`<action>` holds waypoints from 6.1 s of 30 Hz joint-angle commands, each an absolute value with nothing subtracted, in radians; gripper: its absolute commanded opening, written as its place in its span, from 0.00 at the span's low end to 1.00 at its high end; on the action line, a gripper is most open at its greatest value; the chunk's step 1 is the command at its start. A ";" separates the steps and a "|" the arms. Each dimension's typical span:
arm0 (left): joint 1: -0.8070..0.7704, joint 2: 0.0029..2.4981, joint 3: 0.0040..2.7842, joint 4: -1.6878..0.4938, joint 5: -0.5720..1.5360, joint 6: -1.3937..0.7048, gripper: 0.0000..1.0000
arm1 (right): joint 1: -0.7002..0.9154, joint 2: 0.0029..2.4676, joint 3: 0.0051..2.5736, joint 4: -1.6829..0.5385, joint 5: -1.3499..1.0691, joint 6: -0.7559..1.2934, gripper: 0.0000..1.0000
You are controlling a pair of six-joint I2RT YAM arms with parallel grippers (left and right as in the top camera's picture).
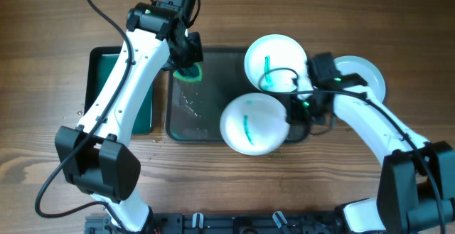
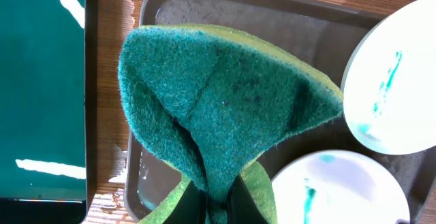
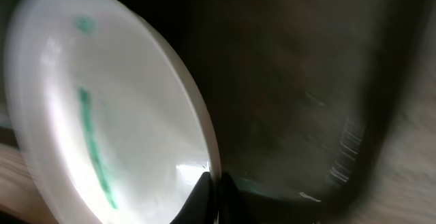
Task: Clean dirty plates on tray and stack at the side
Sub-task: 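Grip the lower-right plate's rim with the right gripper and drag it left, then scrub the held plate with the sponge in the left gripper, then lift the plate with the right gripper and stack it on the right plate, then grip the last plate's rim with the right gripper and pull it to tray center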
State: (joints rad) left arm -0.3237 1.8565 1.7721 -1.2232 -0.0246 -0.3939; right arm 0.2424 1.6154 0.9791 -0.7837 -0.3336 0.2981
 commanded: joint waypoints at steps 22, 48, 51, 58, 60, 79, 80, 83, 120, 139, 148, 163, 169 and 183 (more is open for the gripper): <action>-0.323 1.901 1.785 -1.204 0.018 -0.408 0.04 | 0.495 1.964 1.209 -0.366 -0.215 0.567 0.28; -0.371 2.204 1.477 -0.965 0.327 -0.265 0.04 | 0.490 2.004 1.225 -0.352 -0.218 0.601 0.04; -0.368 2.139 1.478 -1.024 -0.099 -0.562 0.04 | 0.489 2.004 1.225 -0.348 -0.218 0.602 0.04; -0.369 2.100 1.478 -1.029 -0.197 -0.606 0.04 | 0.489 2.004 1.225 -0.349 -0.218 0.602 0.04; -0.369 2.100 1.478 -1.012 -0.208 -0.606 0.04 | 0.489 2.004 1.225 -0.348 -0.218 0.602 0.04; -0.388 2.100 1.479 -0.786 -0.297 -0.491 0.04 | 0.489 2.004 1.225 -0.349 -0.226 0.602 0.04; -0.388 2.100 1.479 -0.813 -0.350 -0.519 0.04 | 0.489 2.004 1.225 -0.349 -0.226 0.601 0.04; -0.389 2.100 1.479 -0.862 -0.318 -0.532 0.04 | 0.489 2.004 1.225 -0.348 -0.227 0.602 0.04; 0.057 1.749 1.563 -1.064 0.085 -0.373 0.04 | 1.030 1.726 1.356 -0.081 1.520 -0.428 0.04; 0.052 1.748 1.563 -1.115 0.086 -0.369 0.04 | 0.514 1.551 1.356 -0.619 0.038 0.236 0.04; -0.021 1.748 1.563 -1.088 0.085 -0.370 0.04 | -0.180 1.550 1.231 -0.770 -0.060 0.348 0.04; -0.037 1.748 1.563 -1.081 0.085 -0.370 0.04 | -0.291 1.556 1.151 -0.709 -0.151 0.263 0.59; -0.037 1.748 1.563 -1.081 0.085 -0.370 0.04 | -0.033 1.706 1.318 -0.653 -0.241 0.183 0.56; -0.037 1.748 1.563 -1.074 0.085 -0.370 0.04 | 0.013 2.104 1.482 -0.654 -0.354 -0.049 0.04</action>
